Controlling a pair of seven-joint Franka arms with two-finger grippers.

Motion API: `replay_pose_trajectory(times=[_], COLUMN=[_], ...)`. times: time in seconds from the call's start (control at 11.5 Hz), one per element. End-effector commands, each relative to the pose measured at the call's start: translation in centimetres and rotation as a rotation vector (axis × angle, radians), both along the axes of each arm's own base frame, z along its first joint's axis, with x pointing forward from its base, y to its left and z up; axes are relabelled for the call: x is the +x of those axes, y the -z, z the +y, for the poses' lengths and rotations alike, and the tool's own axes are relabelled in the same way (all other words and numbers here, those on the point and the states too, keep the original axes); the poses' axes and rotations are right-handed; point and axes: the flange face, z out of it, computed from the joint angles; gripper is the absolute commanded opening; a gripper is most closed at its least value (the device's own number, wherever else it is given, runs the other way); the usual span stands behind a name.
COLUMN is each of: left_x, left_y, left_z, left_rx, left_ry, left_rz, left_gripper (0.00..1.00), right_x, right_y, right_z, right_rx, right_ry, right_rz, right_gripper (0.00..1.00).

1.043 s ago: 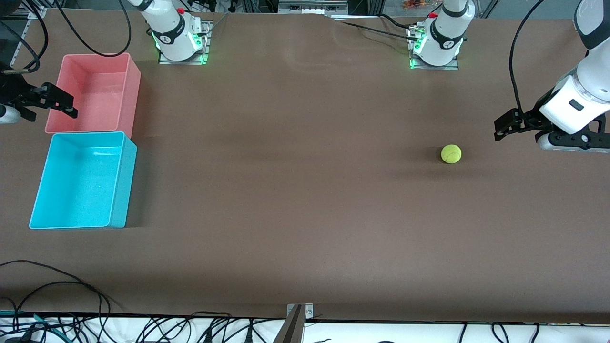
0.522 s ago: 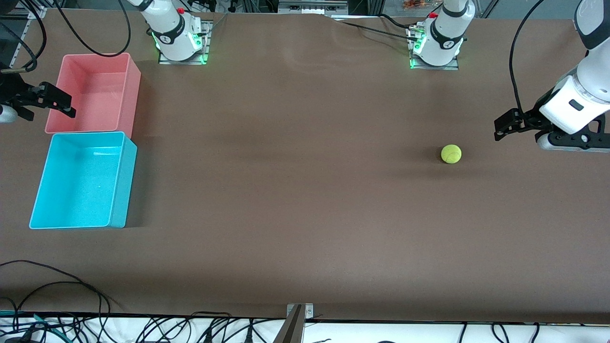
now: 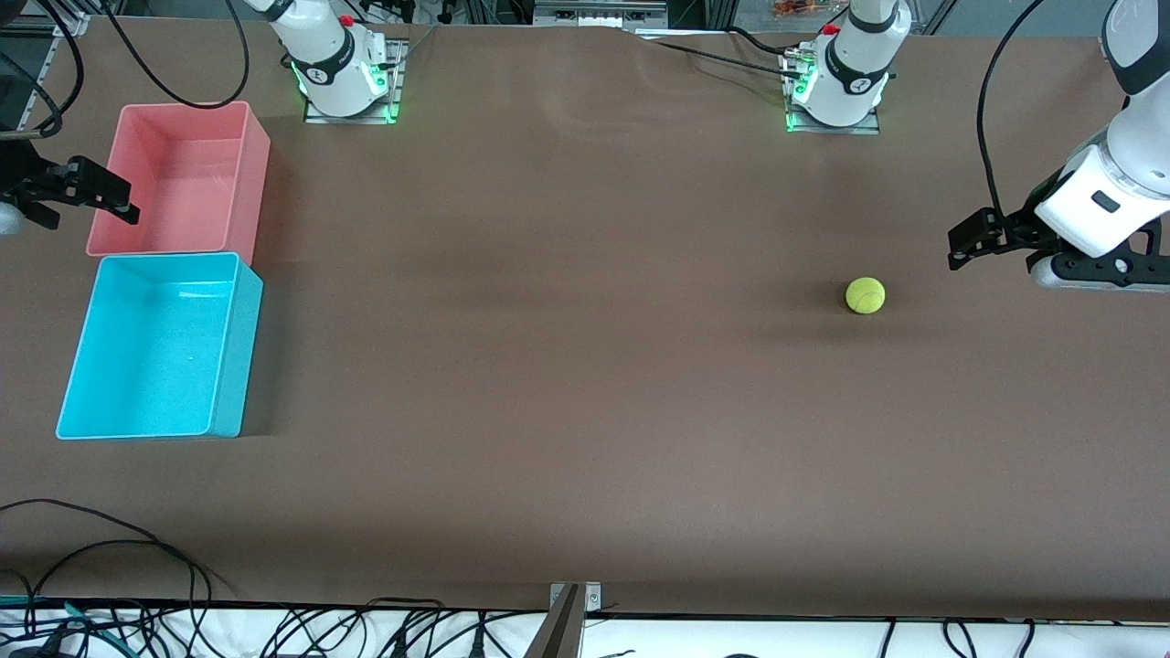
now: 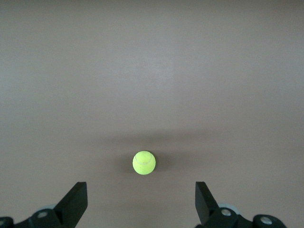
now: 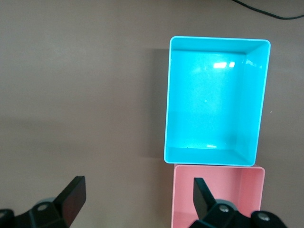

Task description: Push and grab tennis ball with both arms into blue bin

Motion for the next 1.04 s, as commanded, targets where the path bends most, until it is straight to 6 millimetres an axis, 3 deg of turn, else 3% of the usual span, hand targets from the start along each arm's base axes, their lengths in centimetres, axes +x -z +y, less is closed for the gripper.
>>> replay_pose_trajectory(times=[0.0, 0.87, 0.96], left_x=[-0.28, -0.78, -0.92], left_y=[-0.74, -0.55, -0.4], left_z=[0.34, 0.7, 0.53], left_rx=[-0.03, -0.029, -0.028], left_ry=[0.013, 0.009, 0.012], left_rz=[0.006, 0.039, 0.052], left_gripper=[1.0, 1.0, 0.93], right_x=[0.06, 0.12, 0.13], right_y=[-0.68, -0.6, -0.6], right_z=[-0.79, -0.55, -0.47], right_rx=[-0.006, -0.008, -0.008], right_ry=[0.01, 0.007, 0.006], right_rz=[0.005, 0.007, 0.007], right_gripper=[1.0, 1.0, 1.0])
